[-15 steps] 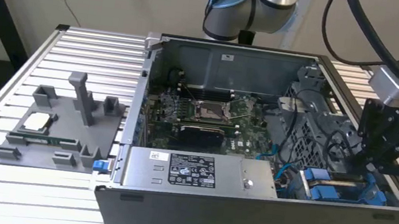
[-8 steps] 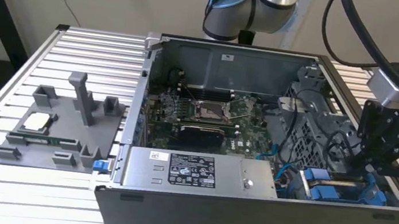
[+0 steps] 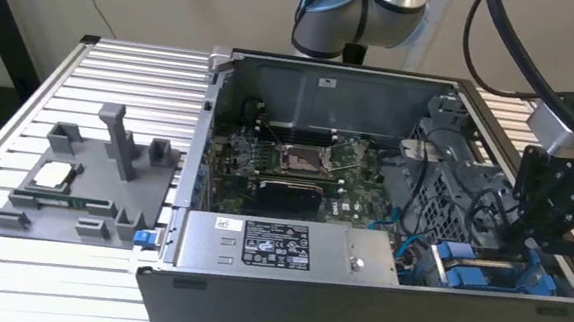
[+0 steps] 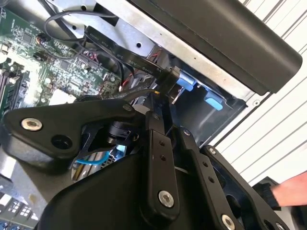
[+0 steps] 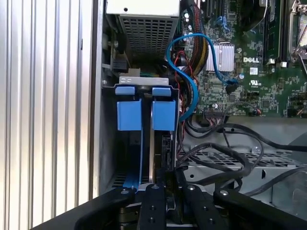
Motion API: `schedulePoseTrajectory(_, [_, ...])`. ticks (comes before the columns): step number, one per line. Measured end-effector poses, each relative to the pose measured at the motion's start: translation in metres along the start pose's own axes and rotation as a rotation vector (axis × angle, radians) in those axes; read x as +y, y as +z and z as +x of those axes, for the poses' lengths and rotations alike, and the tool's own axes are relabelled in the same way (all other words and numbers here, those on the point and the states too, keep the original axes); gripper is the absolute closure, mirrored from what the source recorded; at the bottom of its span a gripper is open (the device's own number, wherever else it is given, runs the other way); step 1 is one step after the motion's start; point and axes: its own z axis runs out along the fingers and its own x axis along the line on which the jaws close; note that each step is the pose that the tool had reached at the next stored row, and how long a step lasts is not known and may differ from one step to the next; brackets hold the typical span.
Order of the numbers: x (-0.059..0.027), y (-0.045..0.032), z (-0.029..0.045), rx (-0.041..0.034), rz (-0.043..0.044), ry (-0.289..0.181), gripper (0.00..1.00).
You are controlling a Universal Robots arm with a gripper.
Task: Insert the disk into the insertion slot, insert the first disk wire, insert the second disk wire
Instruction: 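Insert the first disk wire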
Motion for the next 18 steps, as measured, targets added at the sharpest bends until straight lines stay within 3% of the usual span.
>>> schedulePoseTrajectory(18, [-0.0001, 0.0011, 0.0000, -0.0030, 0.0000, 0.001, 0.81])
